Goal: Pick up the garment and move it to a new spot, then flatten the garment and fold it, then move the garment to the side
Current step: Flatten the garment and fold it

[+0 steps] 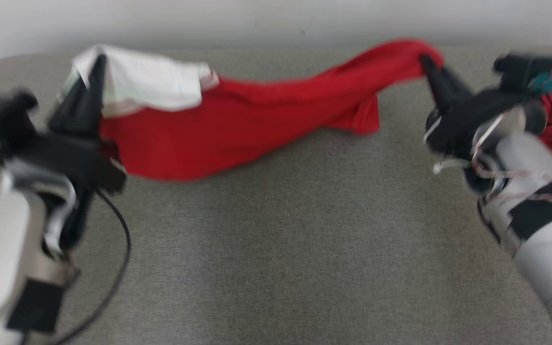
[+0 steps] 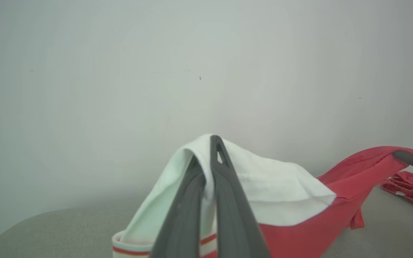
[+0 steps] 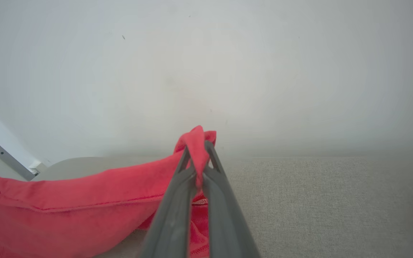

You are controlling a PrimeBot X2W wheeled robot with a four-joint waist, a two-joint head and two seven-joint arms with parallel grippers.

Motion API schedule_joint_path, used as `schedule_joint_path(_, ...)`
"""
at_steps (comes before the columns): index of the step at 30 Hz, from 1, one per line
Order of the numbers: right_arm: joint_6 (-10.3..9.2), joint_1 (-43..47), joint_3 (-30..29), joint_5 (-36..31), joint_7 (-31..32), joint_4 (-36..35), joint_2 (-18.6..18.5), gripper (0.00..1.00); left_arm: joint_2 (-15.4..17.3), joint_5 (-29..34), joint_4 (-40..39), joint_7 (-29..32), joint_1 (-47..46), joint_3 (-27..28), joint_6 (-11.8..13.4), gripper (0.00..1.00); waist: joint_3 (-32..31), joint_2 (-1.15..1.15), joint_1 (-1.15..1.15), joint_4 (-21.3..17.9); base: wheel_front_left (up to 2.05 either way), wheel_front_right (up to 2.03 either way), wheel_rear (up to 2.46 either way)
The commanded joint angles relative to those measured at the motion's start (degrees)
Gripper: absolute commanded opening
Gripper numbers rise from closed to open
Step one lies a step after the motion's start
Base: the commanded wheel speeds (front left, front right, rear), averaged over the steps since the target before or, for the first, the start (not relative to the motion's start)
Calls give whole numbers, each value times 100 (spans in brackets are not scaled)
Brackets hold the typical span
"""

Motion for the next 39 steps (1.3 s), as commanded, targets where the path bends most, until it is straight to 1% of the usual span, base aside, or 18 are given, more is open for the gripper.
schedule_joint_path(1, -18, -297, -51, 194, 141, -91, 5, 0, 163, 39, 41, 138, -415, -28, -26, 0, 429, -1, -1, -206, 0, 0, 0)
schedule_joint_path(2, -18, -500, -121, 386, 294, -116, 12, 0, 254, 98, 91, 234, -777, -80, -30, 0, 555, -1, -1, -237, 0, 0, 0)
schedule_joint_path(4, -18, -969, -304, 735, 607, -137, 22, 0, 280, 0, 241, 433, -1508, -151, -42, 0, 822, -1, -1, -292, 0, 0, 0)
schedule_joint_path(6, -18, -1528, -472, 937, 911, -68, -57, 0, 358, -42, 467, 614, -2305, -191, -26, 0, 1131, -1, -1, -341, 0, 0, 0)
schedule_joint_path(8, -18, -2143, -620, 1026, 1145, 56, -83, 0, 412, 3, 808, 762, -3130, -256, -27, 0, 1438, -1, -1, -392, 0, 0, 0)
schedule_joint_path(9, -18, -2457, -670, 1038, 1266, 142, -63, 0, 480, 106, 1002, 843, -3570, -311, -26, 0, 1592, -1, -1, -438, 0, 0, 0)
schedule_joint_path(10, -18, -2740, -719, 1054, 1346, 231, -25, 0, 483, 114, 1186, 850, -3982, -312, -26, 0, 1732, -1, -1, -477, 0, 0, 0)
schedule_joint_path(12, -18, -3326, -771, 992, 1457, 450, 48, 0, 373, 99, 1614, 803, -4767, -242, 1, 0, 1966, -1, -1, -556, 0, 0, 0)
schedule_joint_path(14, -18, -3862, -778, 886, 1490, 643, 78, 0, 310, 231, 2007, 701, -5463, -267, -6, 0, 2146, -1, -1, -618, 0, 0, 0)
schedule_joint_path(15, -18, -3862, -778, 886, 1490, 643, 78, 0, 310, 231, 2007, 701, -5463, -267, -6, 0, 2146, -1, -1, -618, 0, 0, 0)
schedule_joint_path(20, -18, -4877, -781, 682, 1427, 1086, 228, 0, 106, 529, 2904, 454, -6850, -594, -27, 0, 2397, -1, -1, -724, 0, 0, 0)
schedule_joint_path(25, -18, -5623, -849, 550, 1280, 1454, 361, 0, -41, 718, 3643, 180, -7802, -863, -23, 0, 2465, -1, -1, -803, 0, 0, 0)
schedule_joint_path(30, -18, -6119, -883, 504, 1183, 1793, 505, 0, -164, 748, 4243, -94, -8464, -947, -27, 0, 2567, -1, -1, -883, 0, 0, 0)
schedule_joint_path(32, -18, -6267, -854, 461, 1171, 1904, 527, 0, -212, 766, 4448, -171, -8637, -1018, -24, 0, 2621, -1, -1, -886, 0, 0, 0)
schedule_joint_path(36, -18, -6291, -761, 456, 1128, 1963, 506, 0, -334, 656, 4742, -334, -8816, -1110, -28, 0, 2690, -1, -1, -833, 0, 0, 0)
schedule_joint_path(38, -18, -6228, -714, 512, 1134, 1909, 469, 0, -407, 561, 4839, -424, -8755, -1143, -29, 0, 2744, -1, -1, -782, 0, 0, 0)
schedule_joint_path(39, -18, -6040, -631, 575, 1150, 1817, 446, 0, -455, 448, 4883, -505, -8532, -1248, -30, 0, 2770, -1, -1, -731, 0, 0, 0)
